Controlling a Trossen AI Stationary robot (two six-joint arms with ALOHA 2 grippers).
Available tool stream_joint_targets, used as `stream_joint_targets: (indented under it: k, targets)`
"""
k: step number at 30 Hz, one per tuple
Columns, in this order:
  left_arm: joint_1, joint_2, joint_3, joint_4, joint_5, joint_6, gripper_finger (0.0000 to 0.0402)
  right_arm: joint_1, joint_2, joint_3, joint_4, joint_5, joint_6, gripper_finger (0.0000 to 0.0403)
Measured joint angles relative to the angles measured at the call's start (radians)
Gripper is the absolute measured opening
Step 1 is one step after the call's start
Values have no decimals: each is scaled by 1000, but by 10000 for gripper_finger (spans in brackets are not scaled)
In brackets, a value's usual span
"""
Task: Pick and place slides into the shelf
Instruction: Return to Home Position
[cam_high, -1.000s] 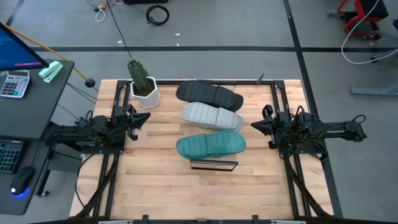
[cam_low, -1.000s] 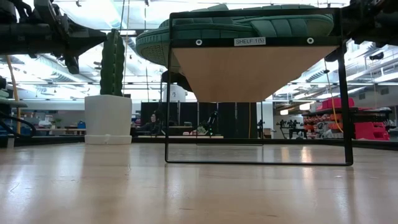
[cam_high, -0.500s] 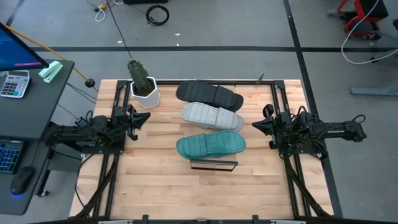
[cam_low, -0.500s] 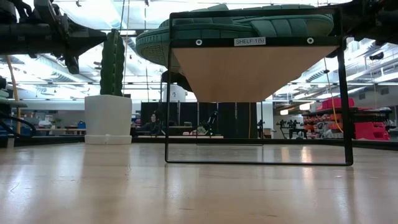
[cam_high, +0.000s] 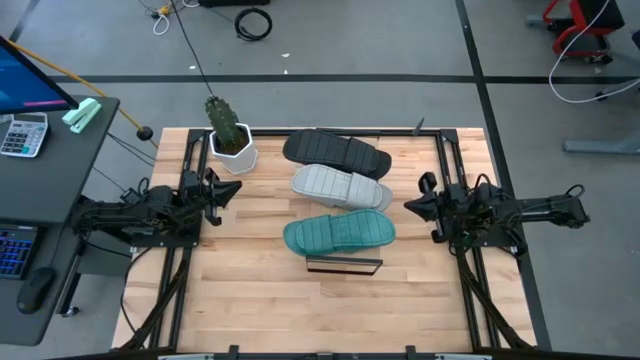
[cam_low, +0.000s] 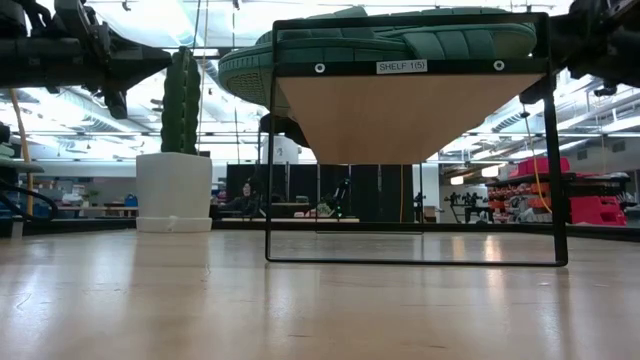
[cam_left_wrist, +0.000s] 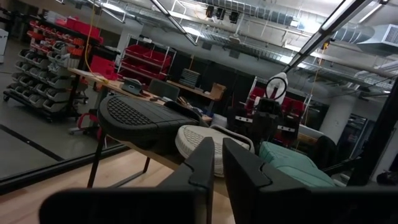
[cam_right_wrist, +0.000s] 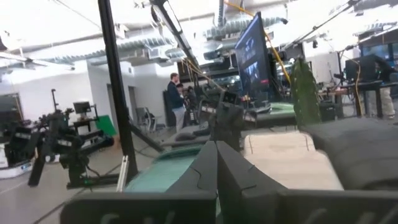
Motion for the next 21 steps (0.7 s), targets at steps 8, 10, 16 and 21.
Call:
stream_joint_targets:
  k: [8, 10, 16, 21]
  targets:
    - [0, 0, 0, 0, 0, 0, 28, 0, 0, -3, -134, -56, -4, 0]
    - [0, 0, 0, 0, 0, 0, 30, 0, 0, -3, -171, -56, -22, 0]
    - [0, 0, 0, 0, 0, 0, 40, 0, 1, -3, -254, -23, -105, 0]
    - [0, 0, 0, 0, 0, 0, 35, 0, 1, -3, -327, 32, -164, 0]
